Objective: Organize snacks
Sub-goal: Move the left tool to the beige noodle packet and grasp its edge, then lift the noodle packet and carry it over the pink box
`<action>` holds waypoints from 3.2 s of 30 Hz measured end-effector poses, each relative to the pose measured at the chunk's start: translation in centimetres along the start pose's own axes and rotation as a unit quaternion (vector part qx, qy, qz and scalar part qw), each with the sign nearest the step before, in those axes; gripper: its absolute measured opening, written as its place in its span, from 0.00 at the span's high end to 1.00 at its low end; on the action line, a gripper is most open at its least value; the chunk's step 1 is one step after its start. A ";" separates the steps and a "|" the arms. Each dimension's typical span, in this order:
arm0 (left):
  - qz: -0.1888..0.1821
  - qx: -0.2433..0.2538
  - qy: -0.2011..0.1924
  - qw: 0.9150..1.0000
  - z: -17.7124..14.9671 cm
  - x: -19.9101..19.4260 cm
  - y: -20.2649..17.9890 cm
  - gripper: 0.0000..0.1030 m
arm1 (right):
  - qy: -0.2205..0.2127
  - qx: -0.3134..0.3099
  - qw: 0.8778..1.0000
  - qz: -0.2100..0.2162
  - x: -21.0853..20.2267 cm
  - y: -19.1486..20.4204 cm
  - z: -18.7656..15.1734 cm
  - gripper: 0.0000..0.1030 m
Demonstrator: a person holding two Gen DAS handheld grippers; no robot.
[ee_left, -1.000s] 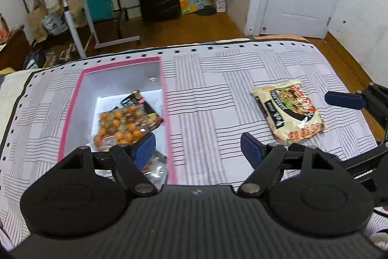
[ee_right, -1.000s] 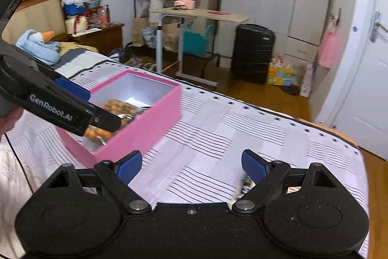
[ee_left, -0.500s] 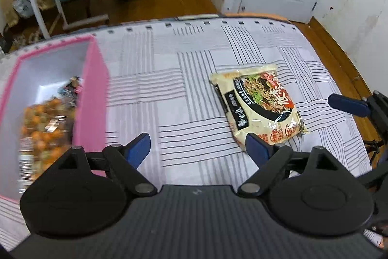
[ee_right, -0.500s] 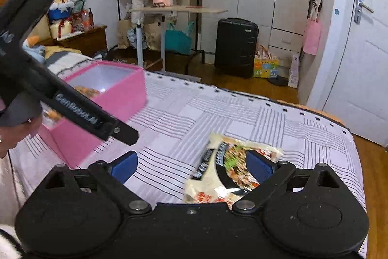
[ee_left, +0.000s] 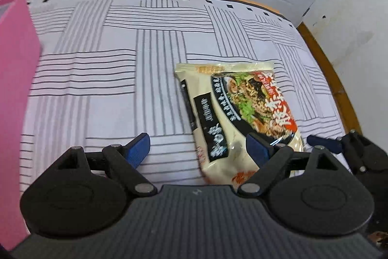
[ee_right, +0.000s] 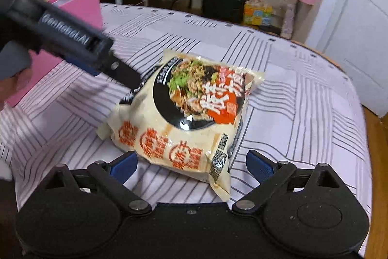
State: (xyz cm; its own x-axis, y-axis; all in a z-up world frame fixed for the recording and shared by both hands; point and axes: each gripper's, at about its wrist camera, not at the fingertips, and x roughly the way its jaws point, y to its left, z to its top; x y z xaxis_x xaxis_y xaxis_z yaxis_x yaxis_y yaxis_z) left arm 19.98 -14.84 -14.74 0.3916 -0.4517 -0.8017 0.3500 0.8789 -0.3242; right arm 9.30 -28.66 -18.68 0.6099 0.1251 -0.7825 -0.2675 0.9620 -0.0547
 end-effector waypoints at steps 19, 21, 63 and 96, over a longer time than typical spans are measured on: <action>-0.028 -0.009 -0.016 0.999 -0.7 3.4 -2.3 0.51 | -0.052 -0.003 0.996 0.079 3.8 -1.1 -0.6 0.00; -0.035 -0.005 -0.007 0.999 -0.7 3.4 -2.7 0.52 | -0.054 0.001 0.996 0.068 3.6 -0.6 -0.6 0.00; 0.022 0.049 -0.019 0.998 -4.6 -17.5 -1.3 0.52 | -0.060 0.003 0.995 0.078 -10.3 12.4 3.3 0.04; 0.099 -0.068 -0.091 0.989 1.6 -22.8 22.0 0.51 | -0.086 -0.088 0.967 0.223 -0.9 24.0 17.6 0.05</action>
State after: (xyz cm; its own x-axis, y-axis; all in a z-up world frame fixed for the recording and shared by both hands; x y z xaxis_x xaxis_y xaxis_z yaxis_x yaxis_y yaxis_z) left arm 20.10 14.54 -2.82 0.5916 -0.2784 -0.7566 0.1391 0.9597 -0.2443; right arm 15.49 -1.43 -8.36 0.5164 0.5708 -0.6384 -0.6458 0.7491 0.1475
